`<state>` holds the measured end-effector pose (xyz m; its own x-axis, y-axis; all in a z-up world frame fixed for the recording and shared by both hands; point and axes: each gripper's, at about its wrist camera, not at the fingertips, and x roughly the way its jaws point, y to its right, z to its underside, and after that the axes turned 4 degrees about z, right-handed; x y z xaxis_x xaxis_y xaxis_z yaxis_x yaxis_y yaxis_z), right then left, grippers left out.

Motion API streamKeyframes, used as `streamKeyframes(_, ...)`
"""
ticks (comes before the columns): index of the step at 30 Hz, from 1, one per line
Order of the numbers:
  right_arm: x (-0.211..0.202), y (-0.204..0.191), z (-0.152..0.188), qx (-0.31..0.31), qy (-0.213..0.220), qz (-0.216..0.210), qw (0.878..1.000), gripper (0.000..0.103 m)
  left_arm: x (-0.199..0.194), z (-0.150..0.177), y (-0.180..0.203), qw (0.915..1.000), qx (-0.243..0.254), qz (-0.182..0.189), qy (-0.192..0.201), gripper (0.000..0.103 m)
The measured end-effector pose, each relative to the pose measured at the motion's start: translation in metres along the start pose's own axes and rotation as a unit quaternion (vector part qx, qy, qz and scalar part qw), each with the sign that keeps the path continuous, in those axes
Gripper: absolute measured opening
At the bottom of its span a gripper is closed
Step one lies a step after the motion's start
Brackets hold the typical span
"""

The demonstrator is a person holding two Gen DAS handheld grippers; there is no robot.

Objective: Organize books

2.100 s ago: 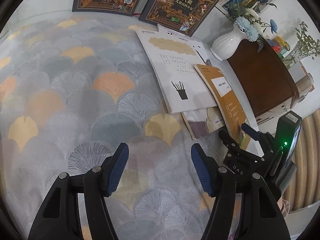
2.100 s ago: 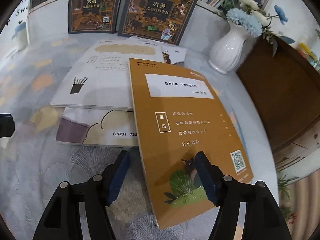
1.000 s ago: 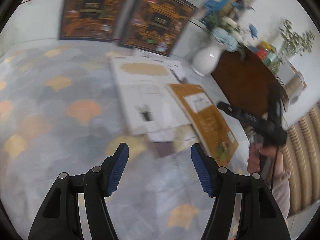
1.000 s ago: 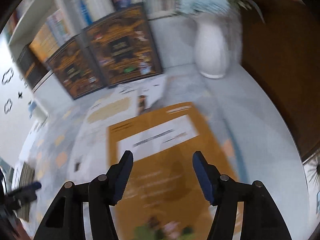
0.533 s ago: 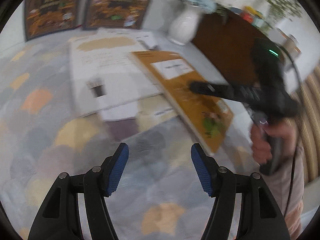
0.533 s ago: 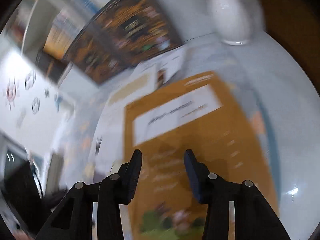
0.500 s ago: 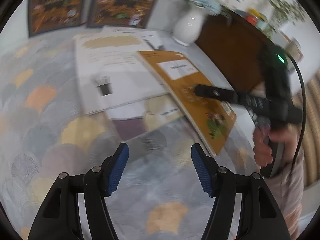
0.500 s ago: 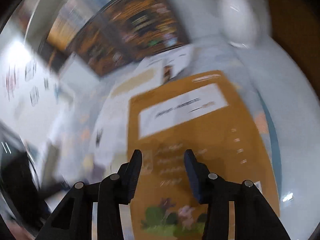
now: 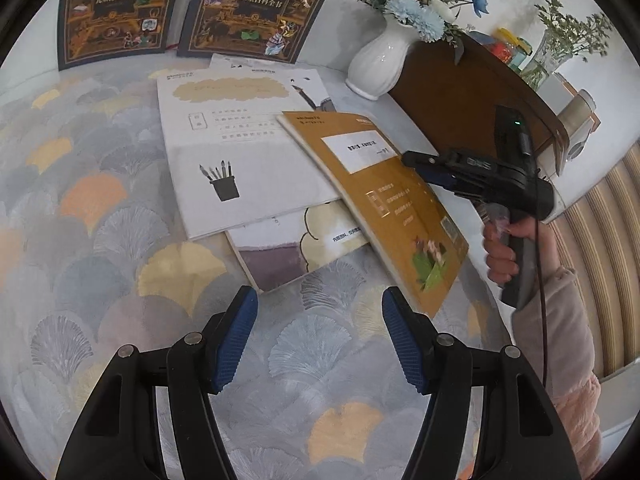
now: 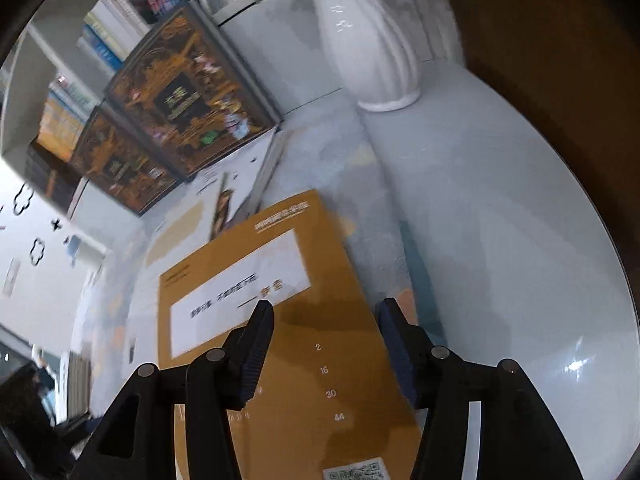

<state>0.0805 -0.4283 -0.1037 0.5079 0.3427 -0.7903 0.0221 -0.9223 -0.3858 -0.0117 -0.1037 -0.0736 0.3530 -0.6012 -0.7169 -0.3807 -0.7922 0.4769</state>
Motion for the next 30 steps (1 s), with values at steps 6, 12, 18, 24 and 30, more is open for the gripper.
streamKeyframes(6, 0.000, -0.062, 0.048, -0.081, -0.077, -0.111, 0.988, 0.055, 0.002, 0.011, -0.007, 0.9990, 0.014, -0.023, -0.036, 0.064)
streamKeyframes(12, 0.003, -0.107, 0.101, -0.094, -0.103, -0.167, 0.976, 0.056, -0.019, 0.036, -0.023, 0.9939, 0.029, -0.079, -0.070, 0.066)
streamKeyframes(18, 0.022, -0.093, 0.121, -0.041, -0.140, -0.283, 0.948, 0.050, -0.030, 0.041, -0.037, 0.9969, 0.014, -0.045, -0.063, 0.065)
streamKeyframes(24, 0.024, -0.114, 0.128, -0.030, -0.129, -0.231, 0.964, 0.017, -0.029, 0.042, -0.032, 0.9965, 0.017, -0.054, -0.060, 0.066)
streamKeyframes(30, -0.015, -0.150, 0.112, -0.009, -0.111, -0.222, 0.969, 0.008, -0.062, 0.047, -0.036, 0.9969, -0.002, -0.059, -0.053, 0.066)
